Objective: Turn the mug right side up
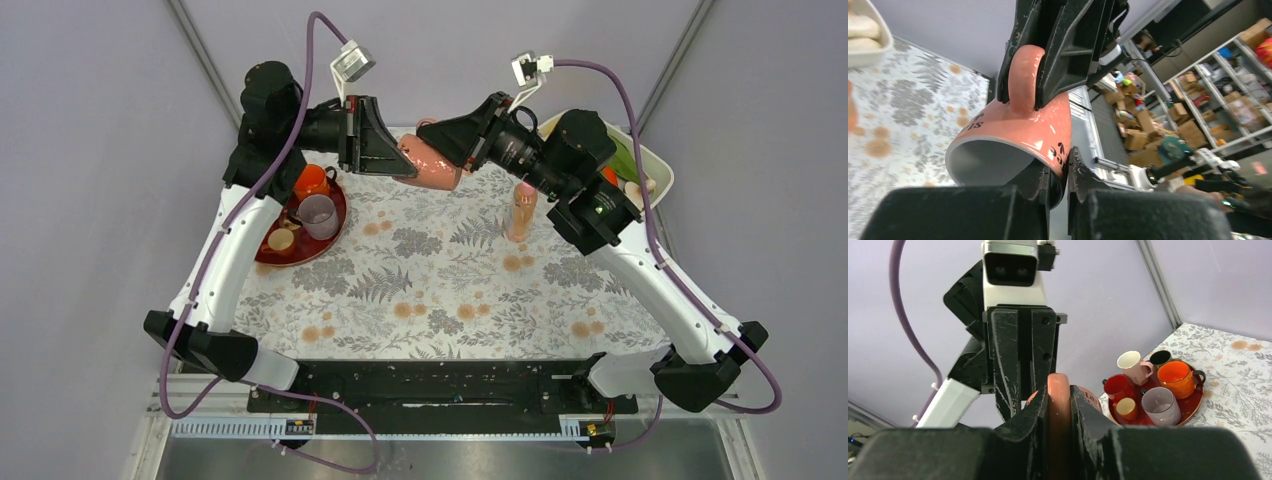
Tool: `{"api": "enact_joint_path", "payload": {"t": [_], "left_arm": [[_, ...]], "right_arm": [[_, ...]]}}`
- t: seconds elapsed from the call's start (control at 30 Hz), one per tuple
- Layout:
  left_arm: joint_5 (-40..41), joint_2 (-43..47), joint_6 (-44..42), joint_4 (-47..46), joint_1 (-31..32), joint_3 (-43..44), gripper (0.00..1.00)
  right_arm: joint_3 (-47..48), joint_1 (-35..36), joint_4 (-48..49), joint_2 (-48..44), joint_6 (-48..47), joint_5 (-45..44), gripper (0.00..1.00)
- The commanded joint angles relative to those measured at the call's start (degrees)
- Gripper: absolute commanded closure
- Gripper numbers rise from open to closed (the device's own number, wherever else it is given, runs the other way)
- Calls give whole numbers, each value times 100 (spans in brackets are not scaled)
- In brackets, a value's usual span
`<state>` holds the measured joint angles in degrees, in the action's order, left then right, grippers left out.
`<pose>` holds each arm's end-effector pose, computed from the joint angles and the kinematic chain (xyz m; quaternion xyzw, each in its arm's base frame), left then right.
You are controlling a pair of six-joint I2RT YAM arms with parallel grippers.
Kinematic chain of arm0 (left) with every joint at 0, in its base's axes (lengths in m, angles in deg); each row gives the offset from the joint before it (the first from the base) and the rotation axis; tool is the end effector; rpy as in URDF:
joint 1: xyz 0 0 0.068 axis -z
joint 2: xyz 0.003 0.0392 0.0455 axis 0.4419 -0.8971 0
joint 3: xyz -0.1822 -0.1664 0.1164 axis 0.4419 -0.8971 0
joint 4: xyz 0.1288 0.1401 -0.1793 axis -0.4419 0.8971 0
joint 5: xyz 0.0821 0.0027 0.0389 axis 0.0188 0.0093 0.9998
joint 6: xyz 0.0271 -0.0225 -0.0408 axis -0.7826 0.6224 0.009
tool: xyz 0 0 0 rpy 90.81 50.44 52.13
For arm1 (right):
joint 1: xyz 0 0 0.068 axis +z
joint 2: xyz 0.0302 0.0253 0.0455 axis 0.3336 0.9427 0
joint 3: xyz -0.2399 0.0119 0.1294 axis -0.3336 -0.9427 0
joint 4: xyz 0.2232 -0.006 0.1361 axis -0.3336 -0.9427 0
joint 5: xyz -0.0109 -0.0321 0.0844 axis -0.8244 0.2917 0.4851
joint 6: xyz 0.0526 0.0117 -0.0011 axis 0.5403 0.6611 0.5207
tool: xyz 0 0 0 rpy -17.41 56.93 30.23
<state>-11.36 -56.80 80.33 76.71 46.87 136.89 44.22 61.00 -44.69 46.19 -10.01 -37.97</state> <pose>0.2474 -0.1301 0.5226 0.3475 0.6121 -0.6546 0.2758 0.2004 0.1900 0.5247 -0.1442 0.6000 0.5462 0.5664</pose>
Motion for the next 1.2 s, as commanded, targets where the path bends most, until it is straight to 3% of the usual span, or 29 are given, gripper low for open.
{"api": "enact_joint_path", "payload": {"t": [0.0,0.07,0.1,0.13,0.17,0.2,0.23,0.27,0.3,0.37,0.5,0.63,0.8,0.93,1.17], "left_arm": [[-341,114,2355,-3094,61,-556,100],[-324,92,3623,-4739,-65,-934,100],[-290,69,3989,-5147,-174,-1049,100],[-268,42,3970,-4974,-321,-1080,100],[-226,27,3527,-4273,-481,-1038,100],[-91,13,2675,-2894,-636,-886,100],[128,-37,1350,-1176,-764,-575,100],[560,-154,-51,611,-843,-77,100],[1105,-310,-1391,2139,-858,452,100],[2027,-480,-2822,3531,-842,982,100],[4647,-573,-5227,5216,-631,1236,100],[6290,-408,-6305,6050,-743,348,100],[7140,-55,-6720,5581,-949,-1221,100],[7169,-98,-6966,4701,-1216,-2127,100],[7177,-614,-6967,3540,-1511,-2676,100]], "right_arm": [[264,66,427,48,-38,-202,100],[229,59,302,20,-107,-430,100],[188,60,47,-7,-188,-607,92],[139,63,-104,-46,-313,-808,66],[83,60,-255,-78,-425,-988,41],[57,60,-423,-95,-543,-1140,21],[45,58,-625,-97,-632,-1285,5],[39,64,-809,-97,-706,-1419,1],[24,60,-948,-91,-770,-1502,1],[-33,60,-1177,-82,-879,-1834,1],[-85,59,-1665,-164,-1018,-2399,1],[-294,60,-1902,-332,-1143,-2602,1],[-511,66,-2034,-395,-1127,-2643,1],[-739,66,-1945,-455,-1064,-2596,1],[-924,64,-1964,-649,-1118,-2764,1]]}}
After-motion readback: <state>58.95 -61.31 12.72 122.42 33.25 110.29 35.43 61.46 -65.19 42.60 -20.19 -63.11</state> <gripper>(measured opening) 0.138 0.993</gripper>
